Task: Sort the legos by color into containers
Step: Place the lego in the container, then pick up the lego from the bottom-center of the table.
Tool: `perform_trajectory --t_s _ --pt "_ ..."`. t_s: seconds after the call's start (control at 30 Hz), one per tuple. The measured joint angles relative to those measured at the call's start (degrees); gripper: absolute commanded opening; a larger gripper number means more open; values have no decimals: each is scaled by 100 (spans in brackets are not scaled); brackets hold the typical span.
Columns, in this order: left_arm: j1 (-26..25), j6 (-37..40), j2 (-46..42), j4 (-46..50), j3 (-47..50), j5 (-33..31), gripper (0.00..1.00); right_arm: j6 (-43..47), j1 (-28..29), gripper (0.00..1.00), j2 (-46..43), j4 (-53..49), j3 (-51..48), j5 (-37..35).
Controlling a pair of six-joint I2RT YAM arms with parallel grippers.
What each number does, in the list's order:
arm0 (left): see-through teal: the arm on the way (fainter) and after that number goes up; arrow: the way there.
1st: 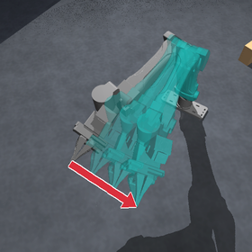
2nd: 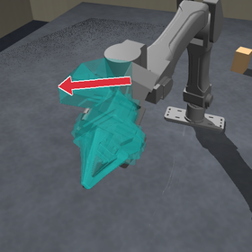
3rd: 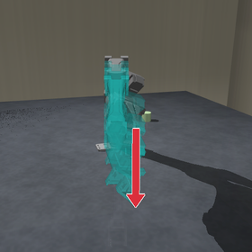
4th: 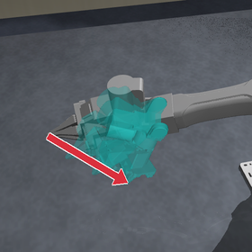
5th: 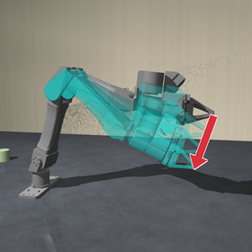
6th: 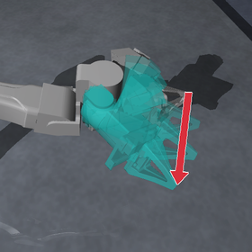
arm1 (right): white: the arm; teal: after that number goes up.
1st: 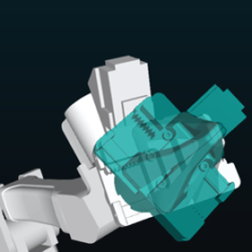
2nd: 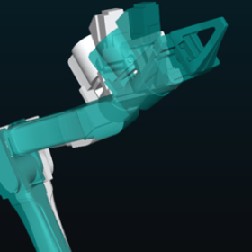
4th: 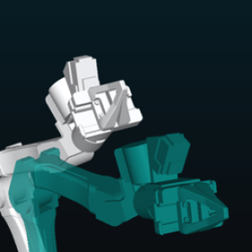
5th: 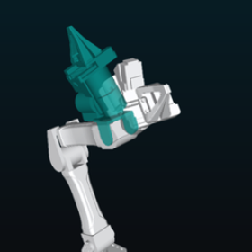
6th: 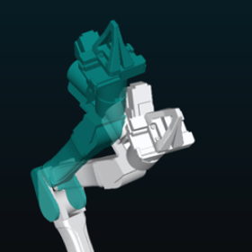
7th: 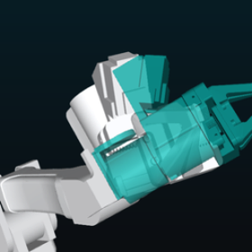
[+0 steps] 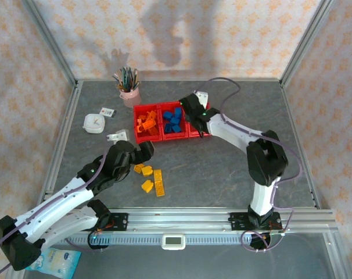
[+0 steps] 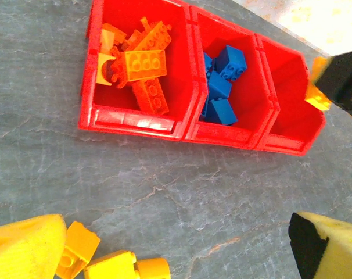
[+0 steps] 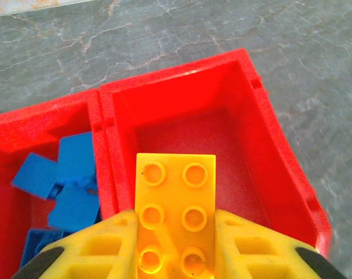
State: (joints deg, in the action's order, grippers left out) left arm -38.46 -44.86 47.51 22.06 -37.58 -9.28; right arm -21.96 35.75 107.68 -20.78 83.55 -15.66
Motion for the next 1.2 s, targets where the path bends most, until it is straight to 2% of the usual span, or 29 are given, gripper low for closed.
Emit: perform_trajectory --t_s 0.23,0.4,0.63,0.8,1.07,1.2 --pt "0 42 214 -227 -59 7 99 544 -382 57 839 2 715 245" --pt "0 42 210 -238 -63 2 99 706 -234 59 710 20 688 317" --pt "0 15 -160 87 -63 -98 99 636 730 65 -398 70 -413 514" --pt "0 -114 -610 632 -63 -321 99 374 1547 70 -831 92 -1043 813" --pt "0 -507 -1250 1451 -63 -621 99 -166 2673 75 -807 254 -1405 1276" --pt "0 -660 -1436 1727 -63 -713 99 -295 3073 78 -487 498 -1342 1377"
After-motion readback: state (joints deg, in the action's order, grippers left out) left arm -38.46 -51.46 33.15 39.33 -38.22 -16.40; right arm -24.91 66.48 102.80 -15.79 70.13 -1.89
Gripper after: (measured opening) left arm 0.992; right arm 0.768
